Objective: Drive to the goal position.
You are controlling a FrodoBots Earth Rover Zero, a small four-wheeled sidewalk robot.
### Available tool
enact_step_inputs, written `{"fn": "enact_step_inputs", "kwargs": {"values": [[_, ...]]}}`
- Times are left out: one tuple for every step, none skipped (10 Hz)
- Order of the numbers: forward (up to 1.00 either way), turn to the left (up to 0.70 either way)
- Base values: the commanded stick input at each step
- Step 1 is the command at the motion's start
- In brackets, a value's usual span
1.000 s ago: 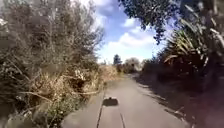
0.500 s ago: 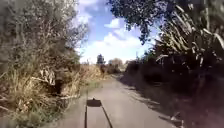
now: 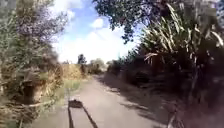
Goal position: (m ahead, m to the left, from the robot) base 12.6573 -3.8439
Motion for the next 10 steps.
{"fn": "enact_step_inputs", "kwargs": {"values": [[0.70,0.00],[0.70,0.00],[0.70,0.00],[0.70,0.00],[0.70,0.00],[0.70,0.00],[0.70,0.00],[0.70,0.00],[0.70,0.00],[0.70,0.00]]}}
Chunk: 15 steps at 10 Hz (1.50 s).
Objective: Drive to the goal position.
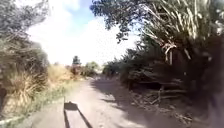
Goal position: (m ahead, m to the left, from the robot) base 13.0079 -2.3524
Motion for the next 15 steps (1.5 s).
{"fn": "enact_step_inputs", "kwargs": {"values": [[0.70,0.00],[0.70,0.00],[0.70,0.00],[0.70,0.00],[0.70,0.00],[0.70,0.00],[0.70,0.00],[0.70,0.00],[0.70,0.00],[0.70,0.00],[0.70,0.00],[0.70,0.00],[0.70,0.00],[0.70,0.00],[0.70,0.00]]}}
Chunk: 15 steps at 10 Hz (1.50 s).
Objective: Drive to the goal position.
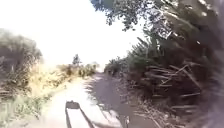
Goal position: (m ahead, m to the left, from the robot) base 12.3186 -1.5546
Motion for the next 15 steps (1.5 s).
{"fn": "enact_step_inputs", "kwargs": {"values": [[0.70,0.00],[0.70,0.00],[0.70,0.00],[0.70,0.00],[0.70,0.00],[0.70,0.00],[0.70,0.00],[0.70,0.00],[0.70,0.00],[0.70,0.00],[0.70,0.00],[0.70,0.00],[0.70,0.00],[0.70,0.00],[0.70,0.00]]}}
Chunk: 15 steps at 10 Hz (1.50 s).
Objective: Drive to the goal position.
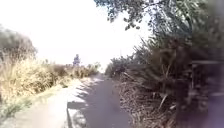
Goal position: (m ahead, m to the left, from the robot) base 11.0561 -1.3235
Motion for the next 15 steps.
{"fn": "enact_step_inputs", "kwargs": {"values": [[0.70,0.00],[0.70,0.00],[0.70,0.00],[0.70,0.00],[0.70,0.00],[0.70,0.00],[0.70,0.07],[0.70,0.30],[0.70,0.35],[0.70,0.35],[0.70,0.35],[0.70,0.35],[0.70,0.35],[0.70,0.35],[0.70,0.35]]}}
